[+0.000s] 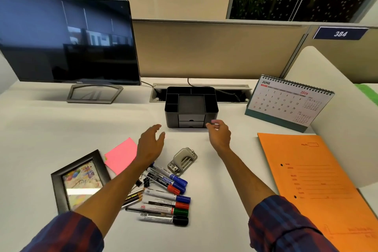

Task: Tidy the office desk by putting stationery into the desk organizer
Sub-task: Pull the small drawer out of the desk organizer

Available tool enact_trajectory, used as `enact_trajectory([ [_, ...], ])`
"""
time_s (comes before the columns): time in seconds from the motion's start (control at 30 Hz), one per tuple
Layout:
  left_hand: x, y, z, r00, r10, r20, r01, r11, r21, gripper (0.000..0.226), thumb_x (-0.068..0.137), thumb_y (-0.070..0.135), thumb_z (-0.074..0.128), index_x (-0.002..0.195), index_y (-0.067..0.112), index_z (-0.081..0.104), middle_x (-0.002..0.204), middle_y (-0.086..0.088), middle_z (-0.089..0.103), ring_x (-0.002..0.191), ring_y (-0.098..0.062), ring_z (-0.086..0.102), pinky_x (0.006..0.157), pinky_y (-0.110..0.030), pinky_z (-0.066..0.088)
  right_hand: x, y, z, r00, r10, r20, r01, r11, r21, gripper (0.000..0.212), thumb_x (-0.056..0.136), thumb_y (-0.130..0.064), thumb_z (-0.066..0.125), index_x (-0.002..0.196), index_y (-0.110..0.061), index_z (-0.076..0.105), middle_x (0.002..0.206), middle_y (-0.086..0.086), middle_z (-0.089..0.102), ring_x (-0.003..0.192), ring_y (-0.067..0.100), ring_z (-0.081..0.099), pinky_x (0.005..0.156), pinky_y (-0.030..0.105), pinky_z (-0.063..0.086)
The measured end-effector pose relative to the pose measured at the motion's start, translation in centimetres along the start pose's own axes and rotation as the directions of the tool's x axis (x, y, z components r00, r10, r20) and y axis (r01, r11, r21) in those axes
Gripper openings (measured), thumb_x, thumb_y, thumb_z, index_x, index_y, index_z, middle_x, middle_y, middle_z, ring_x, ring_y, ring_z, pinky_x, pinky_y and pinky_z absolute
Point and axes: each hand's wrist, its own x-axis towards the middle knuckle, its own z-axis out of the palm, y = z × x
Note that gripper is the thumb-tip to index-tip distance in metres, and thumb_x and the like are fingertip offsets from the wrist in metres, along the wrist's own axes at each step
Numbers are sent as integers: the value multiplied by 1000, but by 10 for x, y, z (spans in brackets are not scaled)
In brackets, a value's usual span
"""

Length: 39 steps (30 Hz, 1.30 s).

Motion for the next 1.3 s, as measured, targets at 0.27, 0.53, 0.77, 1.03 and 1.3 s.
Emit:
enact_trajectory([
  [0.27, -56, -37, -2, 977, 215, -13, -206, 951, 231, 42, 95, 38, 45, 125, 13, 60, 129, -7, 62, 115, -25, 58, 109, -45, 36, -12, -3, 23, 945, 92, 314, -127, 987, 95, 26, 94, -14, 59, 119, -12, 64, 117, 9, 66, 99, 20, 64, 77, 25, 48],
  [0.53, -105, -71, -7, 947, 323, 4, -299, 873, 386, 54, 96, 52, 32, 129, 18, 59, 137, -3, 56, 134, -21, 45, 117, -47, 24, -15, -17, 46, 858, 266, 439, -417, 860, 294, 47, 91, -4, 61, 135, -14, 47, 128, 9, 58, 117, 23, 57, 81, 29, 48],
  [0.77, -138, -85, -11, 930, 361, 63, -352, 831, 432, 54, 100, 51, 30, 135, 18, 53, 145, -3, 49, 138, -21, 39, 115, -47, 23, -22, -23, 55, 805, 254, 536, -536, 697, 476, 51, 87, -11, 69, 134, -8, 51, 115, 4, 66, 106, 14, 63, 78, 26, 48],
  [1.03, -171, -96, -11, 924, 372, 92, -370, 805, 463, 59, 99, 54, 32, 144, 18, 44, 154, -1, 36, 145, -17, 26, 118, -44, 15, -25, -33, 54, 826, 269, 495, -541, 622, 565, 32, 91, -18, 64, 122, -9, 60, 122, 3, 63, 107, 13, 61, 83, 28, 46],
  [1.3, -189, -105, -16, 938, 338, 81, -334, 815, 473, 72, 96, 61, 36, 148, 11, 38, 156, -1, 32, 147, -16, 23, 119, -41, 15, -29, -27, 51, 820, 355, 450, -568, 610, 553, 51, 88, -45, 66, 126, -12, 56, 124, 2, 57, 116, 19, 57, 88, 31, 44],
])
